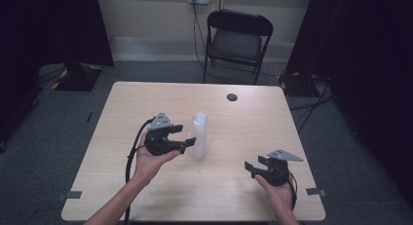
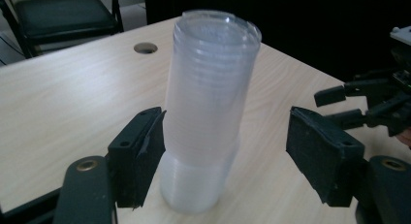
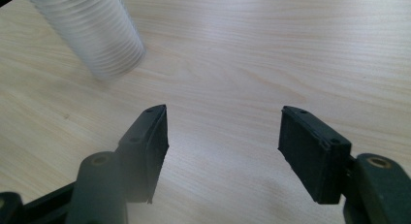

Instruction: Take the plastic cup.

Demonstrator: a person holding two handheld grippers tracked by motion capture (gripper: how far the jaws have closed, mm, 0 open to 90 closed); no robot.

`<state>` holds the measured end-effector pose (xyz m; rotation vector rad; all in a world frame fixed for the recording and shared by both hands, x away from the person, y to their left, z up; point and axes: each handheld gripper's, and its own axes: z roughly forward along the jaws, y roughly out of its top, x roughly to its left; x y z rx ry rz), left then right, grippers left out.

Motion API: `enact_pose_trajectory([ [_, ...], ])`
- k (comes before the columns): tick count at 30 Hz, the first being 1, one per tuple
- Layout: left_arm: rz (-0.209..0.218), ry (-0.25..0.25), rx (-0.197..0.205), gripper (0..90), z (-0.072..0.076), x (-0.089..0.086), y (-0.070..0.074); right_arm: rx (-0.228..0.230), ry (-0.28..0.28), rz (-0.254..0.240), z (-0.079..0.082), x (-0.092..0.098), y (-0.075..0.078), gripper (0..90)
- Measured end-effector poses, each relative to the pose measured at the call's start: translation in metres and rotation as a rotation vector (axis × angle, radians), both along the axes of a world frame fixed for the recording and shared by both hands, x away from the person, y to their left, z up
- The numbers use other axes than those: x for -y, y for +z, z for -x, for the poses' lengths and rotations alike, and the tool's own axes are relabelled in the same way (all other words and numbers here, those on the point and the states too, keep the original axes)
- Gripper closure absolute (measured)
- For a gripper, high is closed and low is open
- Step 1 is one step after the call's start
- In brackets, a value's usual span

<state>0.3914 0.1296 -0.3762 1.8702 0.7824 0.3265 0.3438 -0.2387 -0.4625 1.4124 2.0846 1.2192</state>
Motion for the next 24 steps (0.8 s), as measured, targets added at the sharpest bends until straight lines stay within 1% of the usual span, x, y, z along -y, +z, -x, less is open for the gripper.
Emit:
enact_pose_trajectory([
  [1, -0.002, -0.009, 0.011, 27.6, -0.005, 0.004, 0.003, -0.002, 0.002, -0.001, 0.000, 0.000, 0.000, 34.9],
  [3, -0.004, -0.001, 0.029, 26.3, -0.009, 0.007, 0.005, -0.003, 0.005, -0.002, 0.000, -0.001, -0.001, 34.8],
  [4, -0.004, -0.001, 0.029, 25.4, -0.009, 0.007, 0.005, -0.004, 0.005, 0.000, 0.000, -0.001, -0.001, 34.8],
  [5, 0.004, 0.004, 0.025, 25.4, -0.012, 0.009, 0.005, -0.004, 0.005, 0.000, 0.000, -0.001, -0.001, 34.8],
  [6, -0.010, 0.004, 0.024, 23.8, -0.015, 0.011, 0.004, -0.003, 0.006, 0.001, 0.000, -0.001, -0.001, 34.8],
  [7, -0.012, 0.003, 0.020, 20.1, -0.018, 0.013, 0.002, -0.003, 0.007, 0.000, 0.000, -0.001, -0.001, 34.8],
  [8, -0.006, 0.008, 0.013, 20.1, -0.020, 0.015, 0.000, -0.002, 0.007, -0.001, 0.000, -0.001, -0.001, 34.8],
  [11, -0.011, 0.009, 0.006, 17.0, -0.026, 0.021, -0.005, -0.001, 0.005, 0.001, 0.000, 0.000, -0.001, 34.8],
  [12, -0.005, 0.005, -0.001, 17.1, -0.029, 0.023, -0.007, 0.000, 0.005, 0.001, 0.000, 0.000, -0.001, 34.8],
  [13, -0.005, 0.005, -0.001, 17.4, -0.029, 0.023, -0.007, -0.002, 0.004, 0.001, 0.000, 0.000, -0.001, 34.8],
  [14, 0.004, 0.012, -0.006, 17.2, -0.033, 0.026, -0.009, -0.004, 0.003, 0.001, 0.000, 0.000, -0.001, 34.8],
  [15, 0.005, 0.010, -0.007, 16.7, -0.035, 0.028, -0.010, -0.004, 0.004, 0.000, 0.000, 0.000, -0.001, 34.8],
  [16, -0.007, 0.001, -0.002, 16.6, -0.037, 0.029, -0.011, -0.003, 0.005, 0.002, 0.000, 0.000, -0.001, 34.8],
  [17, -0.012, 0.003, -0.003, 16.7, -0.039, 0.030, -0.012, -0.003, 0.007, 0.003, 0.000, 0.000, -0.002, 34.8],
  [18, -0.003, 0.009, -0.016, 16.8, -0.040, 0.031, -0.012, -0.004, 0.008, 0.002, 0.000, 0.000, -0.002, 34.8],
  [20, 0.001, 0.001, -0.020, 16.5, -0.042, 0.034, -0.013, -0.006, 0.008, 0.002, 0.000, 0.000, -0.002, 34.8],
  [23, -0.010, 0.005, -0.022, 17.8, -0.043, 0.036, -0.016, -0.013, 0.007, 0.002, -0.001, 0.000, -0.003, 34.8],
  [24, -0.024, 0.002, -0.026, 18.7, -0.045, 0.038, -0.019, -0.019, 0.005, -0.001, -0.001, 0.000, -0.004, 34.8],
])
